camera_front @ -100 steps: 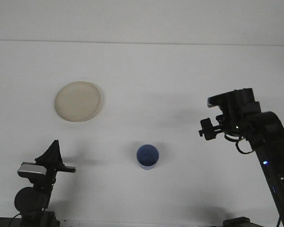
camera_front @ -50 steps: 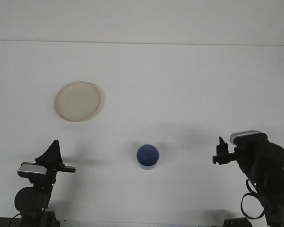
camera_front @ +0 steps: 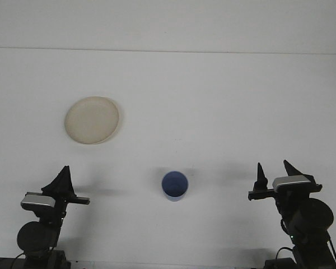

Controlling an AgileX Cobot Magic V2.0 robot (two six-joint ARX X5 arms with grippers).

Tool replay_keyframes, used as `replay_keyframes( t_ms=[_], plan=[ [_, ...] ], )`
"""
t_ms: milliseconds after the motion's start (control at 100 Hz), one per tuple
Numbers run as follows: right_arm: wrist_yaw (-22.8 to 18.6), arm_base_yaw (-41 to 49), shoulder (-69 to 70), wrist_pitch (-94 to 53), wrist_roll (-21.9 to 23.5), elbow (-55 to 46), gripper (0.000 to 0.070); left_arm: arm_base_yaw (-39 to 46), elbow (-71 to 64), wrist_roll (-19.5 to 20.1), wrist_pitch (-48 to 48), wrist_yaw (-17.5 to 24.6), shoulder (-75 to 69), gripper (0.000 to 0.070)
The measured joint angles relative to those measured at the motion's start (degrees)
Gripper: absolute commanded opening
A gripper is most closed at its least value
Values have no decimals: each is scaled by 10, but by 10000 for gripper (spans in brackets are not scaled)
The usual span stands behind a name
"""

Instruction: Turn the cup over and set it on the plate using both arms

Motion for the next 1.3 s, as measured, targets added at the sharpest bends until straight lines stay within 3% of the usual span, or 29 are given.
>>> replay_keyframes(
  t_ms=[1000, 1150, 1300],
  plan=[
    [0, 0, -3, 8, 4, 0, 493, 0, 0, 0, -2, 0, 0, 10],
    [0, 0, -3, 8, 4, 0, 493, 0, 2, -8, -52, 0, 0, 10],
    [0, 0, -3, 8, 4, 0, 493, 0, 48, -48, -131, 0, 2, 10]
  ],
)
